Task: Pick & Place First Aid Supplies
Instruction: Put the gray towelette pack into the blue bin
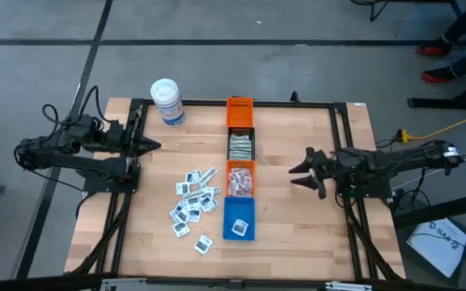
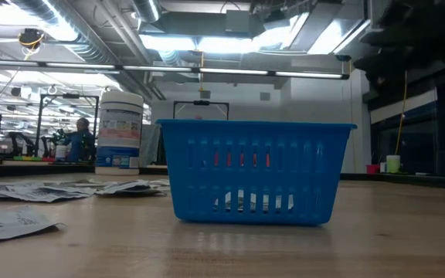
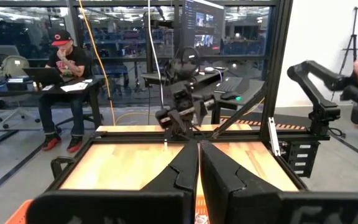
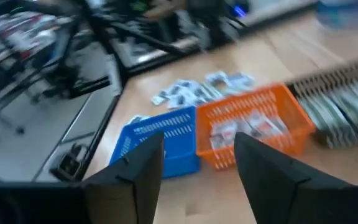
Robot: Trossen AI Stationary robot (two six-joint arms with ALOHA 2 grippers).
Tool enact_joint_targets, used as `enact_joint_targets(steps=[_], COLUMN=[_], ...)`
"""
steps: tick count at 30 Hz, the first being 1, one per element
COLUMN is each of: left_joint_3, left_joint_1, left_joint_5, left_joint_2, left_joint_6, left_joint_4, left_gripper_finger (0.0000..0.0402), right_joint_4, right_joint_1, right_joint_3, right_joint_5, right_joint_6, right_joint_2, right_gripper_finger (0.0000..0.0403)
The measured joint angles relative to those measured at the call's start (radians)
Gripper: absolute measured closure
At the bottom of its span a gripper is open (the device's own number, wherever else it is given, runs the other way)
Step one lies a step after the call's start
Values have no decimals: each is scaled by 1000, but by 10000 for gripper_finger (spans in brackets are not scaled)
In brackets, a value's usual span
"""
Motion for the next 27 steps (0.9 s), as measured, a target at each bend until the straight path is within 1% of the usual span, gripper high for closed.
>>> enact_joint_targets(steps=[3,5,11,15,20,23,27], left_joint_3=[0,0,0,0,0,0,0], left_joint_1=[0,0,0,0,0,0,0], left_joint_5=[0,0,0,0,0,0,0], left_joint_2=[0,0,0,0,0,0,0], left_joint_6=[0,0,0,0,0,0,0], left_joint_4=[0,0,0,0,0,0,0], left_gripper_finger=[391,391,389,391,389,390,393], right_joint_4=[132,185,265,233,189,125,-12], right_joint_1=[0,0,-17,-35,-39,-39,-39], right_joint_3=[-85,-135,-237,-244,-243,-243,-243], right_joint_5=[-76,-102,-102,-81,29,69,73], right_joint_6=[-129,-186,-208,-250,-361,-371,-371], right_joint_2=[-34,-59,-144,-201,-280,-346,-450], right_gripper_finger=[208,208,208,208,208,208,208])
